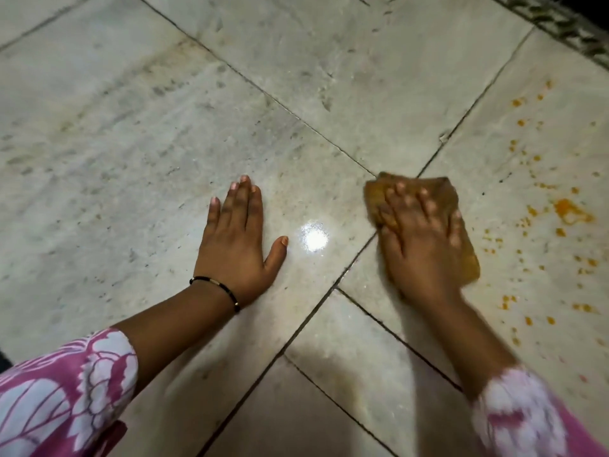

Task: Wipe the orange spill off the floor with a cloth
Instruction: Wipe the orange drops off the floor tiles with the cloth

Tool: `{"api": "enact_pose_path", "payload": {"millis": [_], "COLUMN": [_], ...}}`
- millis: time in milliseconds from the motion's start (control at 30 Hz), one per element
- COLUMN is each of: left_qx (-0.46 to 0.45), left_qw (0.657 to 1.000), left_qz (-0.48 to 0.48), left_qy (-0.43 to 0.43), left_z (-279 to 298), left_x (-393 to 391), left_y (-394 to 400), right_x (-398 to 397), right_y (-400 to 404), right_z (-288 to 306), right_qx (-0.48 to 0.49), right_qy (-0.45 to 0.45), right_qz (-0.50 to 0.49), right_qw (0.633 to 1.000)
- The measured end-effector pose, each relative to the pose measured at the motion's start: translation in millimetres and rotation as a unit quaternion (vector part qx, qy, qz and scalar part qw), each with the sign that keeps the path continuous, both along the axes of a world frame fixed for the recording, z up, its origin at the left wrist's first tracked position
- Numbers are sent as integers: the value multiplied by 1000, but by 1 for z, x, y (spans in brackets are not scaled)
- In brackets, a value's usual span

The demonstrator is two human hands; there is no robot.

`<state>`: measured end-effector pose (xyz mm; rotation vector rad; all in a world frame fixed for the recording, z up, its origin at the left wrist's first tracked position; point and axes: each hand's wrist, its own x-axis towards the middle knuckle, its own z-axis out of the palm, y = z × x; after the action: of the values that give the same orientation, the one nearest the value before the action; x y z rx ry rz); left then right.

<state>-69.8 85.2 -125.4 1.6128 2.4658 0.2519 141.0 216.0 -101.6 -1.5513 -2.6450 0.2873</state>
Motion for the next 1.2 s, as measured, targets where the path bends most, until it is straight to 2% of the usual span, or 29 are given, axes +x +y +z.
{"api": "enact_pose_path", "payload": {"millis": [167, 233, 367, 467, 600, 700, 767, 900, 1033, 1100, 1200], "left_qx": [2, 16, 65, 90, 73, 29, 10, 9, 6, 4, 9], "left_qw": [1000, 999, 991, 973, 938, 925, 914, 913, 914, 915, 916], "left_qz": [-16, -28, -106, -195, -332, -378, -406, -406, -404, -402, -400], "left_qy": [-6, -13, -51, -86, -69, -31, 17, 40, 39, 34, 27], "left_z": [-2, -1, 8, 21, 25, 11, 2, -1, -1, -1, 0], "left_x": [-2, -4, 5, 38, 96, 100, 100, 102, 102, 102, 102], "left_y": [0, -2, -8, 3, 36, 37, 33, 31, 31, 30, 31], "right_x": [41, 71, 123, 122, 80, 74, 101, 169, 177, 156, 110], "right_y": [-119, -146, -133, -83, -56, -102, -144, -181, -118, -84, -76], "right_z": [4, 7, 24, 22, 7, 8, 8, 10, 9, 8, 8], "right_qx": [-32, -45, -53, -39, -10, 0, -11, -13, -26, -14, 1], "right_qy": [-13, -18, -56, -79, -75, -61, -66, -88, -84, -75, -66], "right_qz": [85, 59, -109, -171, -134, -75, -88, -239, -366, -346, -218], "right_qw": [996, 997, 991, 981, 988, 995, 994, 967, 926, 935, 974]}}
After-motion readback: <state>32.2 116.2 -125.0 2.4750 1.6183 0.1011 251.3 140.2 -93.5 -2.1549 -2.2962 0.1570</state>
